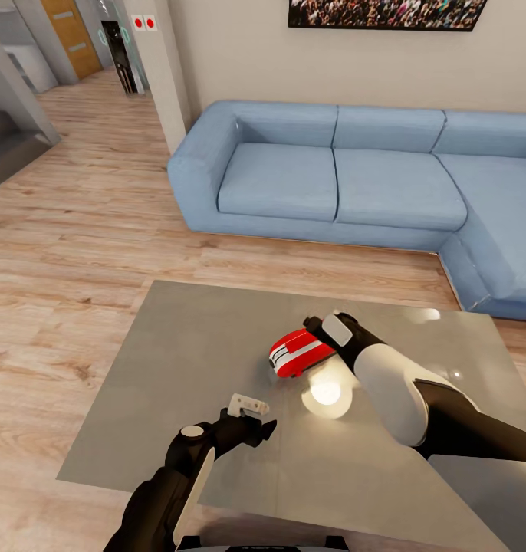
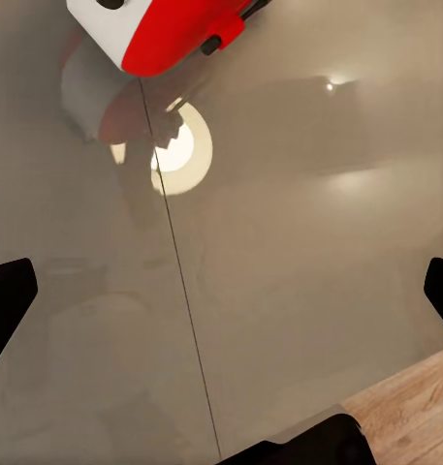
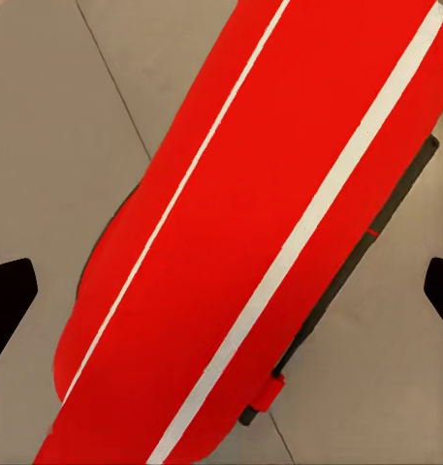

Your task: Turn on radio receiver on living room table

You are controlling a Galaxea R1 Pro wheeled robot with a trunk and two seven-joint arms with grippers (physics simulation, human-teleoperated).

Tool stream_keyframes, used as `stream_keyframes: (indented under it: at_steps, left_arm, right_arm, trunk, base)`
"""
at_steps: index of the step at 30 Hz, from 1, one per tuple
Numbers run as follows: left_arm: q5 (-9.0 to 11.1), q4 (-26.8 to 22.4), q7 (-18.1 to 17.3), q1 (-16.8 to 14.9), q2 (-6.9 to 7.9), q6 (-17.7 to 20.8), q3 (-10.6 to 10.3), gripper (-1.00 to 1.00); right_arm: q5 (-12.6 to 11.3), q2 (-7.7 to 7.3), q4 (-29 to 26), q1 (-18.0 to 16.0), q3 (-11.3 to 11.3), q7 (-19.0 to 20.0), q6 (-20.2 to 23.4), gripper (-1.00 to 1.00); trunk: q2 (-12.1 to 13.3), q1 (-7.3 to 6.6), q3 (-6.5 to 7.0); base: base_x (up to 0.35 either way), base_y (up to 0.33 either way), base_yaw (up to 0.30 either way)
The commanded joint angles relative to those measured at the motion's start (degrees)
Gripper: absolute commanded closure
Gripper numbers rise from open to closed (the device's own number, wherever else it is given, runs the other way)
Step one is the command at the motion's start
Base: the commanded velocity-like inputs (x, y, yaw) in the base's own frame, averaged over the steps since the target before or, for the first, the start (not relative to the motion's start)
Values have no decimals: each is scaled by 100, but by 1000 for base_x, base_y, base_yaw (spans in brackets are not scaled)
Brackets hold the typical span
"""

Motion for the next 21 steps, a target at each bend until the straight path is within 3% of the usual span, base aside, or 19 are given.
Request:
stream_keyframes:
  at_steps: [1, 6, 21]
  left_arm:
    - [0, 0, 0, 0, 0, 0, 0, -100]
    - [0, 0, 0, 0, 0, 0, 0, -100]
    - [0, 0, 0, 0, 0, 0, 0, -100]
  right_arm:
    - [36, 2, 28, 0, 1, 15, -36, -100]
    - [189, 5, 63, 0, -9, 43, -49, -100]
    - [212, 9, 70, 0, -21, 100, -3, -100]
  trunk:
    - [0, 0, 0]
    - [0, 0, 0]
    - [0, 0, -93]
  base:
    - [0, 0, 0]
    - [0, 0, 0]
    - [0, 0, 0]
